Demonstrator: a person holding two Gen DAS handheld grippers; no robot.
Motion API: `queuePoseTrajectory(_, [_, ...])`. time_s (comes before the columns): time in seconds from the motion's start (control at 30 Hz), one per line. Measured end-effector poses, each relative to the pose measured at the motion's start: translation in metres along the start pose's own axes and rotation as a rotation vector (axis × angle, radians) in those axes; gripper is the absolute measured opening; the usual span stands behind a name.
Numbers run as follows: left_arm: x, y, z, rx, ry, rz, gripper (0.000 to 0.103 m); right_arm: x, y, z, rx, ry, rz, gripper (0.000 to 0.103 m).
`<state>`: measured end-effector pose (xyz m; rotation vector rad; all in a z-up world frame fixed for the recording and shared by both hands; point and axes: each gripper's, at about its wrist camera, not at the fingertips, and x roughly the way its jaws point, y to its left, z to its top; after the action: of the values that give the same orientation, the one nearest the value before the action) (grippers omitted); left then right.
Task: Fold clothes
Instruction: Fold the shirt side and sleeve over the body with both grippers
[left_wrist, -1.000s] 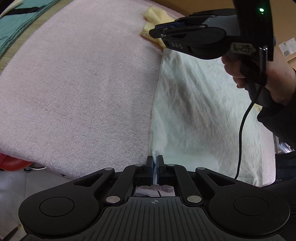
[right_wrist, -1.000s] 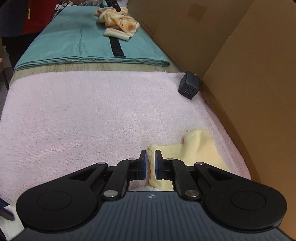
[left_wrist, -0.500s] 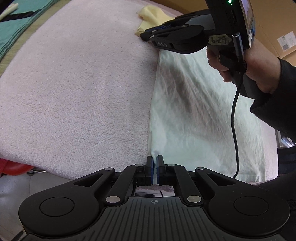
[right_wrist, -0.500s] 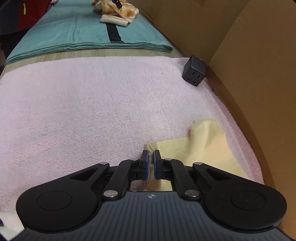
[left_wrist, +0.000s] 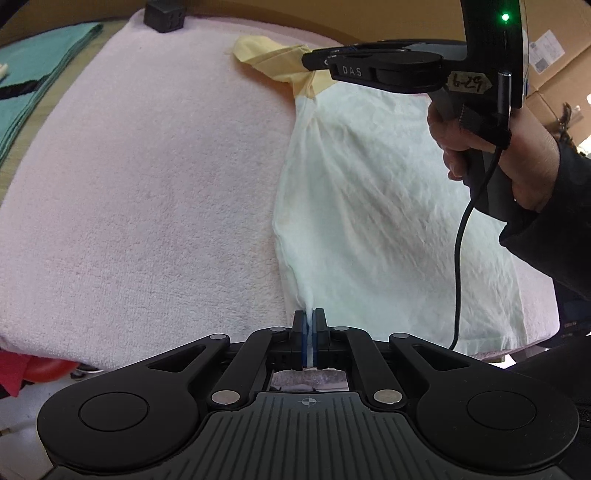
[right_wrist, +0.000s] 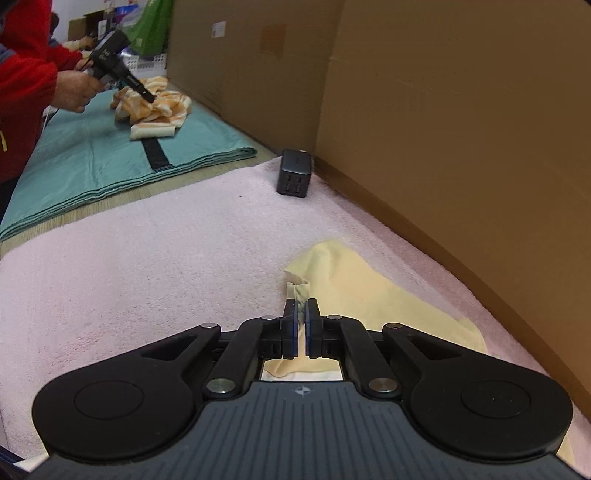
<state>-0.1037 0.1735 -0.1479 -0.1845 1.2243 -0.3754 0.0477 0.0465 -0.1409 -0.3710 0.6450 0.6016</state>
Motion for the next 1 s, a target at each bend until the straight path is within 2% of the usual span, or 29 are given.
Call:
queuePoseTrajectory(0.37, [0.005, -0.041, 0.011, 0.131, 0.016, 0.007, 0.000, -0.040, -0.040, -0.039, 0.215, 0.002, -0.094, 0.004])
queuePoseTrajectory(0.7, [0.027, -0.076, 0.008, 0.251, 0.088, -0.021, 0.000, -0.047, -0.057, -0.064, 0.312, 0.035, -0.144, 0.004])
queuePoseTrajectory(0.87, [0.040, -0.083, 0.006, 0.270, 0.137, -0.025, 0.000, -0.045, -0.060, -0.070, 0.329, 0.054, -0.160, 0.004])
queuePoseTrajectory(0.9, [0.043, -0.084, 0.007, 0.271, 0.147, -0.025, 0.010, -0.044, -0.060, -0.072, 0.335, 0.064, -0.161, 0.004])
queuePoseTrajectory(0.93, [0.046, -0.085, 0.007, 0.272, 0.158, -0.026, 0.024, -0.042, -0.061, -0.074, 0.344, 0.077, -0.163, 0.004])
queuePoseTrajectory(0.97, [0.048, -0.083, 0.007, 0.268, 0.172, -0.032, 0.028, -0.040, -0.061, -0.078, 0.355, 0.096, -0.162, 0.004])
queuePoseTrajectory(1.0, [0.051, -0.083, 0.007, 0.266, 0.184, -0.040, 0.039, -0.037, -0.062, -0.081, 0.368, 0.118, -0.157, 0.004])
